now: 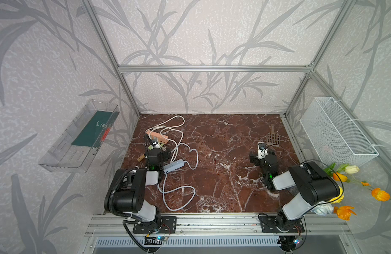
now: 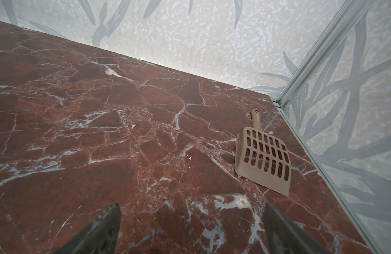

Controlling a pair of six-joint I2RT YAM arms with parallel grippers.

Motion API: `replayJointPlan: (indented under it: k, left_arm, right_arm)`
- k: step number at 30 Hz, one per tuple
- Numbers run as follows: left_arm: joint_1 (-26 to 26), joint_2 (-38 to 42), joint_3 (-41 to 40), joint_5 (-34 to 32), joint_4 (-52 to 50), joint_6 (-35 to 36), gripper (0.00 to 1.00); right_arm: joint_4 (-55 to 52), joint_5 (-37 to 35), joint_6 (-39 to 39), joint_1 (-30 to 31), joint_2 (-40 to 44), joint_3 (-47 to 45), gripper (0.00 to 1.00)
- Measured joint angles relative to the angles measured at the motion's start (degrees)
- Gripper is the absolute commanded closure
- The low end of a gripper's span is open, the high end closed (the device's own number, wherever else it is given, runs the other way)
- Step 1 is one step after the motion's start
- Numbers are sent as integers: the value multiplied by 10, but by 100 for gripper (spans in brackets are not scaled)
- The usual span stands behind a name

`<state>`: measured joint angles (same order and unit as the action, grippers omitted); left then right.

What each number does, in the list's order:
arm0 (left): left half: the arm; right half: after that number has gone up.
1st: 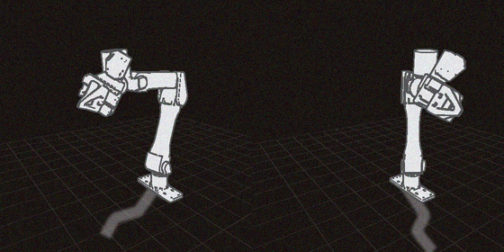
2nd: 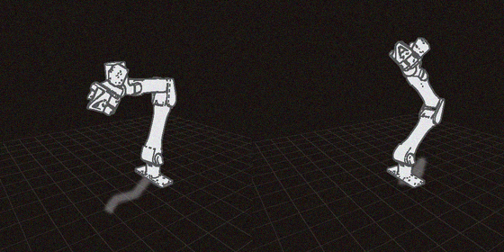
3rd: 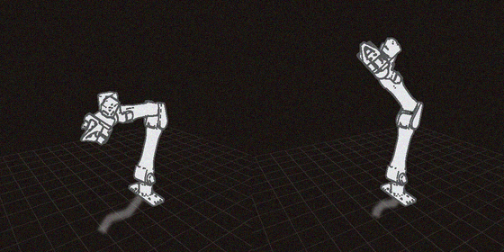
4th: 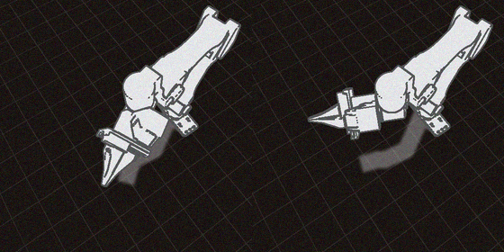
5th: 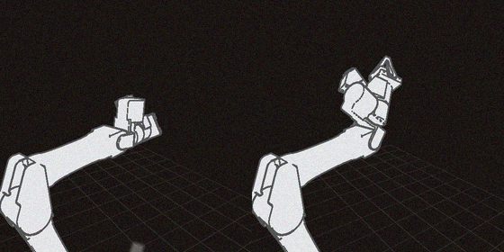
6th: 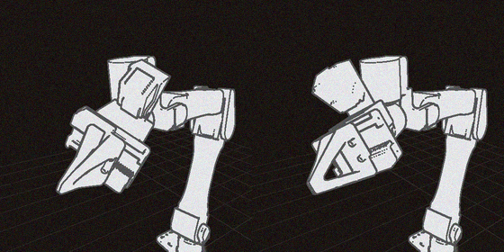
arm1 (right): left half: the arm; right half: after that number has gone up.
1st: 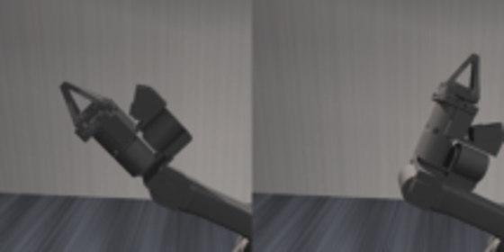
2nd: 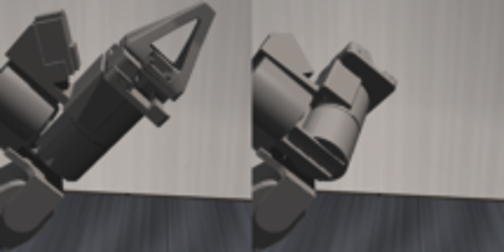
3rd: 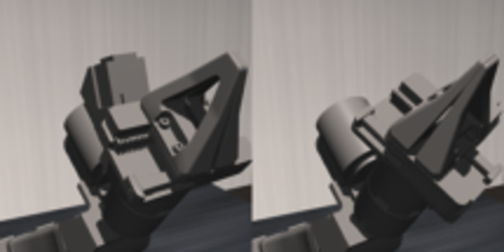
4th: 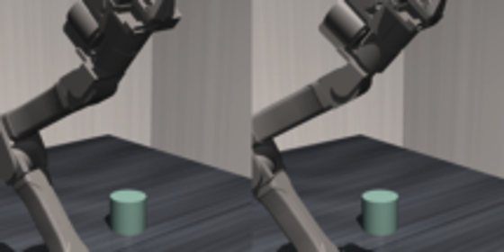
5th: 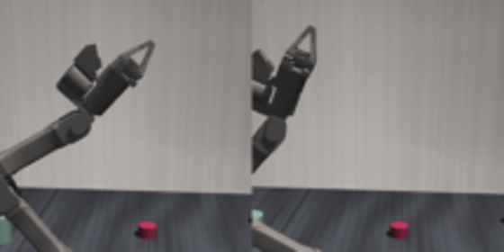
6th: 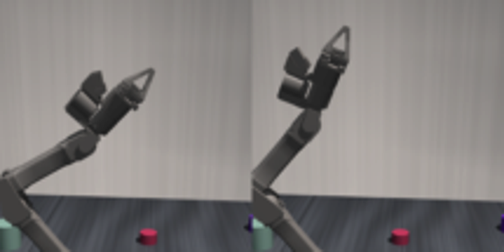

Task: Wrap the cord around the power strip
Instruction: Pick up the power strip from the center of the board.

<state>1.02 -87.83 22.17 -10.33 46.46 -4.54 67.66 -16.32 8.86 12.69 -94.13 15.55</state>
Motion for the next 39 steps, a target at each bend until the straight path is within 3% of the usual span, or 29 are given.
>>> replayJointPlan:
  k: [9,17,20,23,27,29,31,34,39]
  left_arm:
    - [-4,10,0,3,-11,8,0]
    - [-53,138,49,-33,-151,10,0]
    - [-55,174,61,-31,-198,-13,0]
    - [-59,198,93,-23,-272,-37,0]
    - [-64,221,169,-20,-387,-85,0]
    - [-64,234,209,-20,-455,-139,0]
    - [-55,247,232,-7,-505,-186,3]
    - [-33,269,248,26,-579,-222,17]
    - [-29,255,324,39,-745,-249,33]
  right_arm:
    - [-35,-27,-18,-5,16,27,1]
    - [-18,-44,-9,8,34,2,1]
    - [-124,-62,6,36,104,28,1]
    - [-288,-75,-16,63,193,117,1]
    - [-494,-69,-118,83,266,242,1]
    - [-549,-2,-191,68,288,262,5]
    - [-567,87,-253,43,299,254,11]
    - [-612,174,-335,35,284,254,14]
    - [-748,187,-372,162,197,353,14]
